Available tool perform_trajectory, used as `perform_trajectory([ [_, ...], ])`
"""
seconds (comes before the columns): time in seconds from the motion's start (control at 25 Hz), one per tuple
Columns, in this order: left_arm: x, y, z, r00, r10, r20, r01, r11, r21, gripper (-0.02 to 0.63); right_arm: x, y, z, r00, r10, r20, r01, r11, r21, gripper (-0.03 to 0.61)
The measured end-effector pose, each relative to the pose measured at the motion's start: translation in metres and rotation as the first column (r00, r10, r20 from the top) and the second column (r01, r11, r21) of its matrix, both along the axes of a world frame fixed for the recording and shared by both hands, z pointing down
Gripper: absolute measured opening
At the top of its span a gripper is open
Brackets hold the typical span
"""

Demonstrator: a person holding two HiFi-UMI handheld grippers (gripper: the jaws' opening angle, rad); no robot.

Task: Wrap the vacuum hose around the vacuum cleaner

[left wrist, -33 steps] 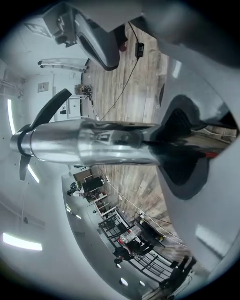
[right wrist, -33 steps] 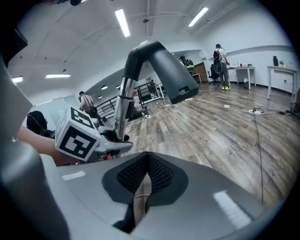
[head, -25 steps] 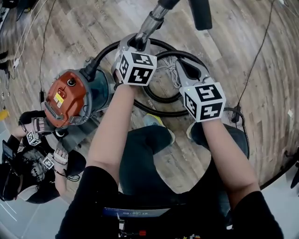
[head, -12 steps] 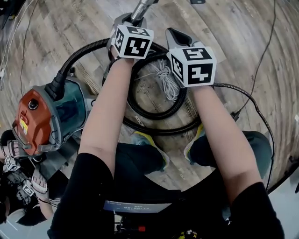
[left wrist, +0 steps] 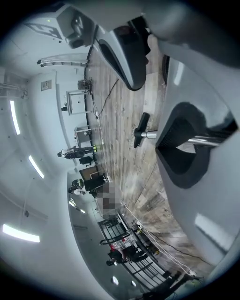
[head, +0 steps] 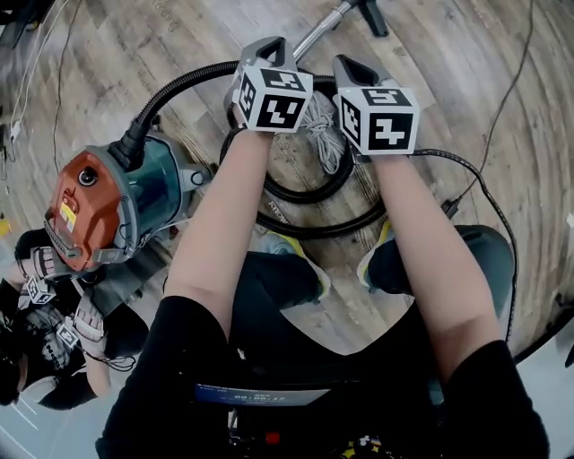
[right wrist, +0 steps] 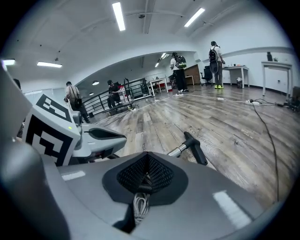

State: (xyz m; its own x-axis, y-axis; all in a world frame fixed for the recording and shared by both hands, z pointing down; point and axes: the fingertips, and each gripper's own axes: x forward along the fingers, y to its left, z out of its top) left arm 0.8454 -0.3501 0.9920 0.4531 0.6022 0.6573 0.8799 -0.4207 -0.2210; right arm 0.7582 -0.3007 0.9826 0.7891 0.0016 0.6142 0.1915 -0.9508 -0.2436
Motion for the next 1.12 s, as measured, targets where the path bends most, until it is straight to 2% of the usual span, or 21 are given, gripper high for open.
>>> perform_trajectory([
  [0.12,-0.018,-0.007,-0.058,0.999,-0.013,0.03,0.013,1.0,-0.004,0.008,-0.012,-0.01,-0.055,1.0,-0.016,0.0,0.016,1.0,0.014,0.023],
  [0.28,-0.041,-0.006,-0.16,0.996,-0.044,0.079,0.047,0.998,-0.038,0.008,-0.029,-0.011,-0.149,1.0,-0.022,0.003,0.022,0.999,0.031,0.023],
  [0.44,-0.062,-0.003,-0.283,0.994,-0.061,0.095,0.069,0.994,-0.08,0.008,-0.044,-0.006,-0.262,1.0,-0.019,-0.002,0.019,0.999,0.033,0.023],
  [0.6,-0.079,-0.004,-0.419,0.989,-0.093,0.113,0.109,0.983,-0.146,0.008,-0.058,-0.007,-0.393,0.998,-0.043,-0.053,0.043,0.999,0.009,0.023],
  [0.84,-0.12,-0.026,-0.61,0.983,-0.145,0.116,0.172,0.944,-0.28,0.008,-0.087,-0.033,-0.585,0.974,-0.115,-0.194,0.108,0.993,-0.048,0.023],
  [0.92,-0.14,-0.042,-0.667,0.981,-0.175,0.088,0.195,0.916,-0.35,0.008,-0.102,-0.044,-0.639,0.959,-0.14,-0.248,0.125,0.989,-0.075,0.023],
  [1.0,-0.155,-0.054,-0.718,0.982,-0.184,0.034,0.182,0.889,-0.42,0.008,-0.112,-0.051,-0.688,0.938,-0.159,-0.307,0.129,0.985,-0.117,0.023],
  [1.12,-0.176,-0.058,-0.762,0.987,-0.159,-0.01,0.137,0.879,-0.457,0.008,-0.129,-0.056,-0.741,0.914,-0.175,-0.367,0.119,0.978,-0.17,0.023],
])
